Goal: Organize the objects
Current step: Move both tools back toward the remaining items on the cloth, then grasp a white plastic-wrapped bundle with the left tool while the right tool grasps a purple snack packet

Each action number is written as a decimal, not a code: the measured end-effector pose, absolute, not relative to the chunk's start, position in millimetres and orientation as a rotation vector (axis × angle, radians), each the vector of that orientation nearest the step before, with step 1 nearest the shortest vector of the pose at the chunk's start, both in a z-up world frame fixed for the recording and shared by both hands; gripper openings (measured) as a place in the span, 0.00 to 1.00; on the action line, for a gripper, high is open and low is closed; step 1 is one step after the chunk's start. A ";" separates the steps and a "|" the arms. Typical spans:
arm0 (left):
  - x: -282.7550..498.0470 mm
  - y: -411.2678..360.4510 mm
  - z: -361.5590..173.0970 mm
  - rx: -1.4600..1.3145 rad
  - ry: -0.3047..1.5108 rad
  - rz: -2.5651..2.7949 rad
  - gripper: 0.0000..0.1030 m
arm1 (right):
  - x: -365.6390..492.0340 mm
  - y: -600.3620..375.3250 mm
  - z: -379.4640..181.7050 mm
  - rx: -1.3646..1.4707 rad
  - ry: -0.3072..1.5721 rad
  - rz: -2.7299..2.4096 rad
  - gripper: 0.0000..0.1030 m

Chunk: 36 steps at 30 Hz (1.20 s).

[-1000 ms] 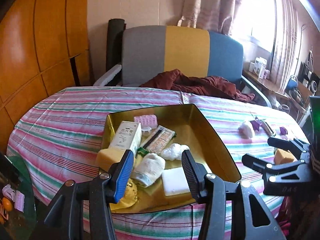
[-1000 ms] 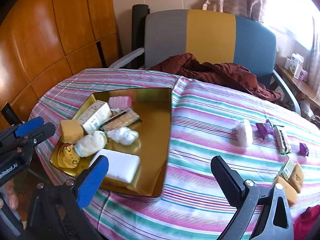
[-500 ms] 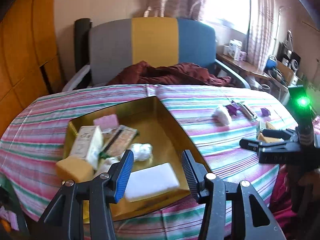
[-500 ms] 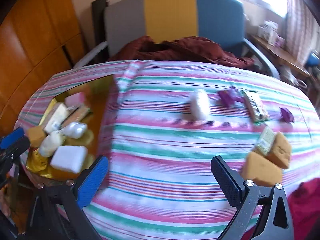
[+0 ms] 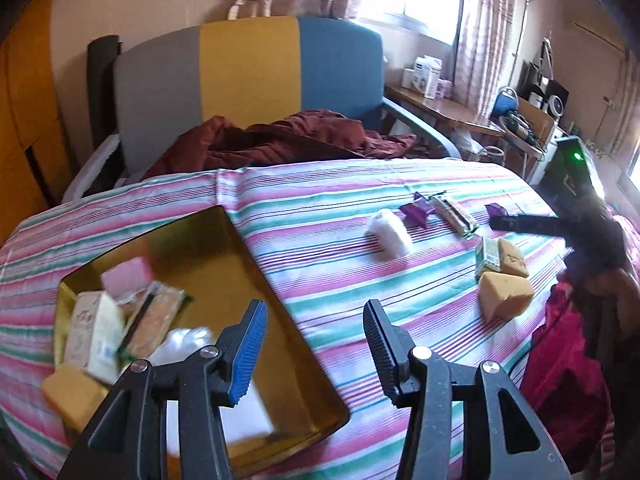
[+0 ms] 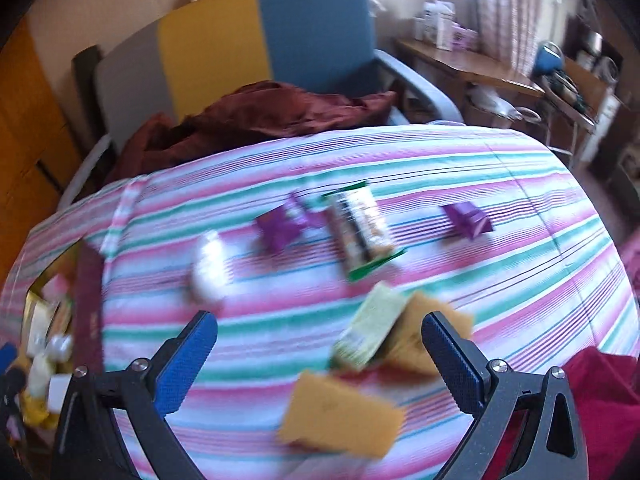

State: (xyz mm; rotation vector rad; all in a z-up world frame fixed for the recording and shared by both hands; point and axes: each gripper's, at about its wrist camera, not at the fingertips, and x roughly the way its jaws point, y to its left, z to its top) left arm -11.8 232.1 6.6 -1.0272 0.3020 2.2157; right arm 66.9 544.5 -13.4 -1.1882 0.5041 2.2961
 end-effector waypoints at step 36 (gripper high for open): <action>-98.9 416.6 -71.1 -1.267 0.214 1.984 0.49 | -16.4 617.3 -45.2 -1.299 0.461 2.440 0.97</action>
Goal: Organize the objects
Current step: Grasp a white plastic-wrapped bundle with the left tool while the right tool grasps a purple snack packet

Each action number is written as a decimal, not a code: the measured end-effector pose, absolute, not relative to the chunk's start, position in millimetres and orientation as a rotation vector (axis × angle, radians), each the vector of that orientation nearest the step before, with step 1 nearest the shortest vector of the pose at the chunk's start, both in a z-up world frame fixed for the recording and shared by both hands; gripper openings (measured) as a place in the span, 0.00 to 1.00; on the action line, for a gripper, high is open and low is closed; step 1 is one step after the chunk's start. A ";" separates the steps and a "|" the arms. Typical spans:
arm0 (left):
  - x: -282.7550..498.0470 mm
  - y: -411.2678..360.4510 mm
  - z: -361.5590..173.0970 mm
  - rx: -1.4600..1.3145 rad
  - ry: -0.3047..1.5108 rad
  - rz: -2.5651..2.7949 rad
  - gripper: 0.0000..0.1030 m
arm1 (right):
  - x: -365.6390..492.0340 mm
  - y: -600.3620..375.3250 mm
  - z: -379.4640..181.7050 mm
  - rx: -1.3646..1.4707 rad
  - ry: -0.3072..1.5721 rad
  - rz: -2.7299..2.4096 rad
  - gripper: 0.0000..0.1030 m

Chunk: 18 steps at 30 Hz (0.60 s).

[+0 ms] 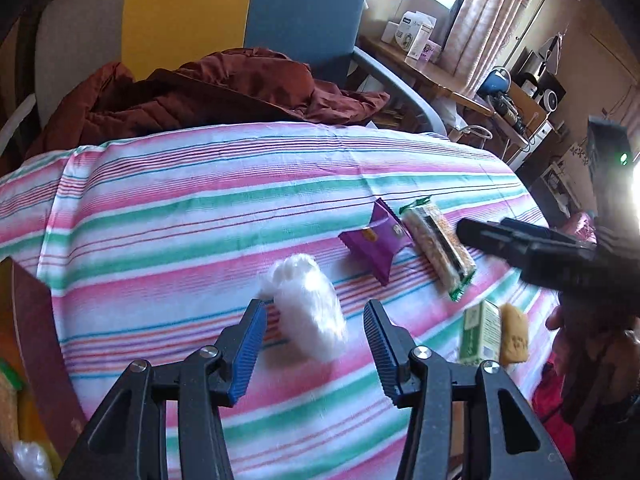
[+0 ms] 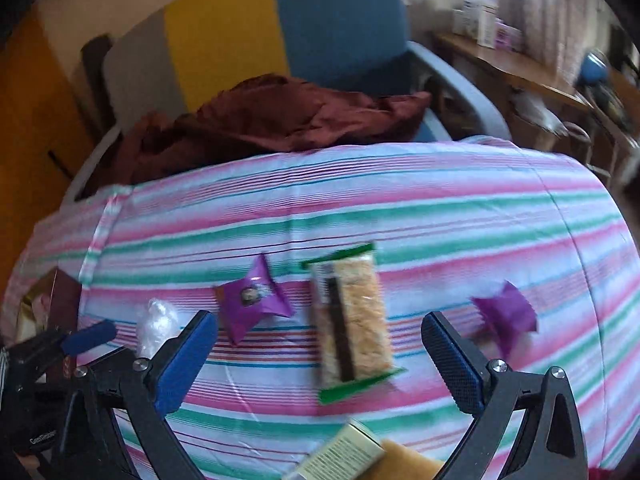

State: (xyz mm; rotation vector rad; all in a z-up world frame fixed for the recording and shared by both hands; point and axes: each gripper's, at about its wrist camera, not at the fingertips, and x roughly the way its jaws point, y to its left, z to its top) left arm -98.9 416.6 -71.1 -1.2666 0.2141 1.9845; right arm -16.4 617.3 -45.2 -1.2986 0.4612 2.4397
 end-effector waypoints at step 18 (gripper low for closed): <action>-127.5 419.8 -115.4 -1.297 0.164 1.976 0.39 | -82.5 583.1 -103.0 -1.572 0.228 2.467 0.57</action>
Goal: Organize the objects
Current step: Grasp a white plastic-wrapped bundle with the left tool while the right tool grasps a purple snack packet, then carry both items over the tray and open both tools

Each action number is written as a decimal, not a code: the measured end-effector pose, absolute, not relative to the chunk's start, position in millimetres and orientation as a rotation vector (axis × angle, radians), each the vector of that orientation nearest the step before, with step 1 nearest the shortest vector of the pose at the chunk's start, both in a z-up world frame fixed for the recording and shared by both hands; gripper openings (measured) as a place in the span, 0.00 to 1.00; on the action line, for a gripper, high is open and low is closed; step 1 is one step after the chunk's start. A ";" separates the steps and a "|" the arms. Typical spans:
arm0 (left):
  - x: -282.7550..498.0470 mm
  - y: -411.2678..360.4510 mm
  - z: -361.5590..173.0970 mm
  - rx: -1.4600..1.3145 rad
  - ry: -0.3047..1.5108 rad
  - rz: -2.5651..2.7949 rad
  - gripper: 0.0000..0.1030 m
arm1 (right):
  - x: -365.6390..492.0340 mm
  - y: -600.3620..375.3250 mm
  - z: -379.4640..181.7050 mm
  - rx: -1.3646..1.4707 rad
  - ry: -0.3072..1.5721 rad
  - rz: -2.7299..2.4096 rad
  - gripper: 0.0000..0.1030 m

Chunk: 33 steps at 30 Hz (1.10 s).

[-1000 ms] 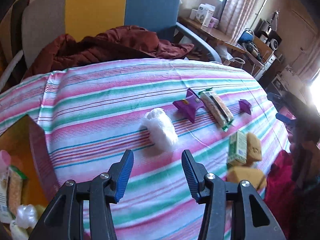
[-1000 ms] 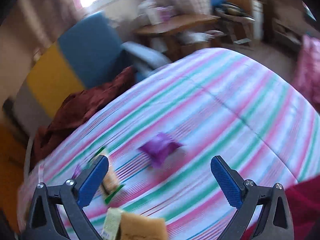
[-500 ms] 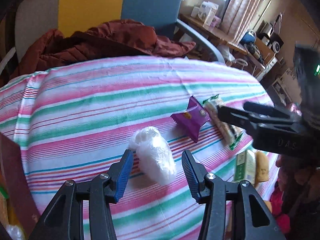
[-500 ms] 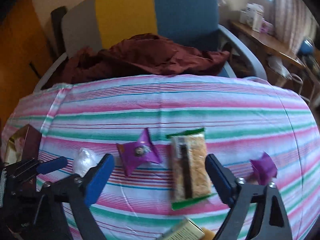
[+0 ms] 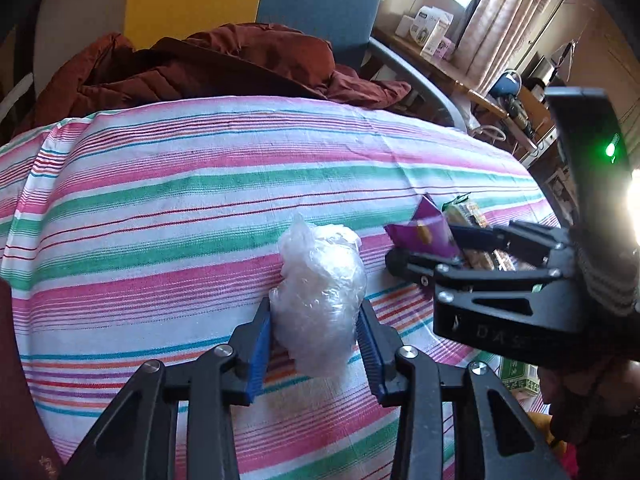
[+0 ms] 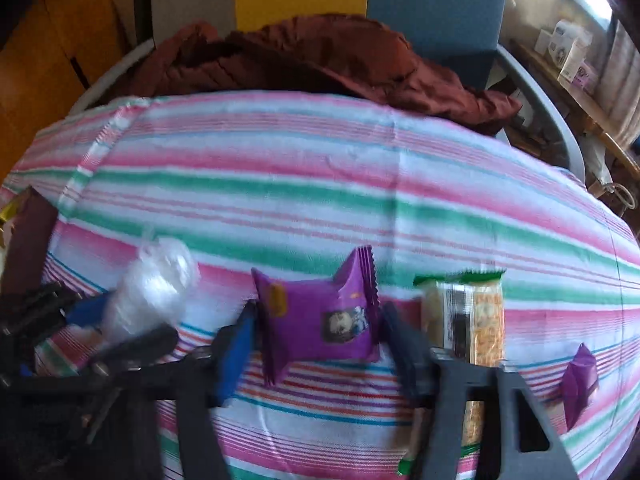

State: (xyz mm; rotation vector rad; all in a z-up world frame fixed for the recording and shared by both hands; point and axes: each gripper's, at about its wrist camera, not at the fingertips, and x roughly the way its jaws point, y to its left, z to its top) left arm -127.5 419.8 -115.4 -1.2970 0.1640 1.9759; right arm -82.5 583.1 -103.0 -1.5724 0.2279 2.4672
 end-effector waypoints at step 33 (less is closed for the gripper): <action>-87.6 203.0 -9.0 -1.134 0.019 2.334 0.27 | -62.3 421.4 -9.3 -1.398 0.246 2.822 0.55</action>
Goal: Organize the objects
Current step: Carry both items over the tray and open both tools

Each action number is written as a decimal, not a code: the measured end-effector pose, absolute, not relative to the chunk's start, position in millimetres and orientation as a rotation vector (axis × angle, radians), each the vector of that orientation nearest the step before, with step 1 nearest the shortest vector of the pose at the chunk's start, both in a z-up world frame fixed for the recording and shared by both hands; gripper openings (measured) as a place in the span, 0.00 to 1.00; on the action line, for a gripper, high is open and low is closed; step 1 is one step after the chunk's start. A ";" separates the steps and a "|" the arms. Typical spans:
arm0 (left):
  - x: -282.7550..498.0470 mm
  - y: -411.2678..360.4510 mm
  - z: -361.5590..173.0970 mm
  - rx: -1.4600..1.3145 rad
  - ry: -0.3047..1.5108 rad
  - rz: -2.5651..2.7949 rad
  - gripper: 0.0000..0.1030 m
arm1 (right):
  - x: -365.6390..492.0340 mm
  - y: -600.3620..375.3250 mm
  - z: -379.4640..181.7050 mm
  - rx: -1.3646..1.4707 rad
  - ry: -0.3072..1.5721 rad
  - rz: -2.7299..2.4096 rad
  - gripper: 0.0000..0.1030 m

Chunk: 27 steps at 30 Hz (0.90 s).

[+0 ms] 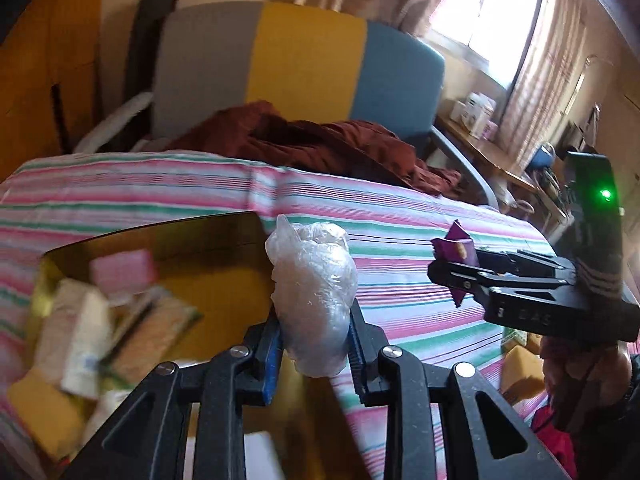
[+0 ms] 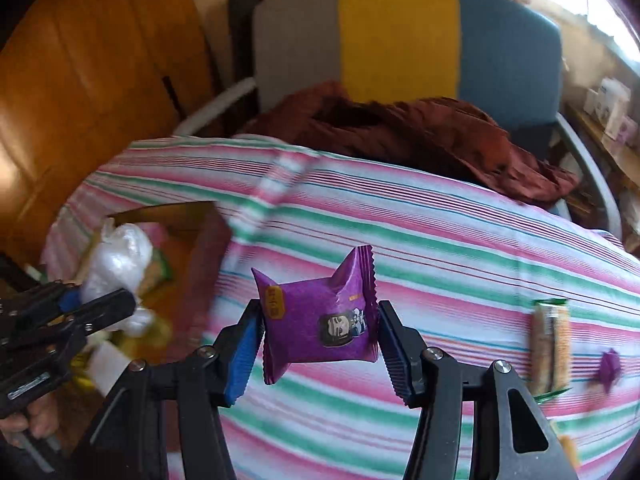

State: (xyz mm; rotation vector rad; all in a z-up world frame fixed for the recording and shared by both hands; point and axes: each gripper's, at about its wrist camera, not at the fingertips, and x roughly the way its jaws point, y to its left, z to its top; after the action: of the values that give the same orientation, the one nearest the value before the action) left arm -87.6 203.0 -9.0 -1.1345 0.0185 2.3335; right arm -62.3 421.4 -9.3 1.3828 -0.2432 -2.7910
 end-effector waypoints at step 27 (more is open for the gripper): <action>-58.2 50.4 -2.1 -1.064 -0.153 2.472 0.28 | -69.7 262.3 -9.5 1.328 -0.236 -2.654 0.55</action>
State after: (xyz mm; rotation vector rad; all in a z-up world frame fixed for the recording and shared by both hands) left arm -58.2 50.4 -2.1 -1.0639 -0.1532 2.4719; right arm -69.7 262.3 -9.5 1.3282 -0.2364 -2.6537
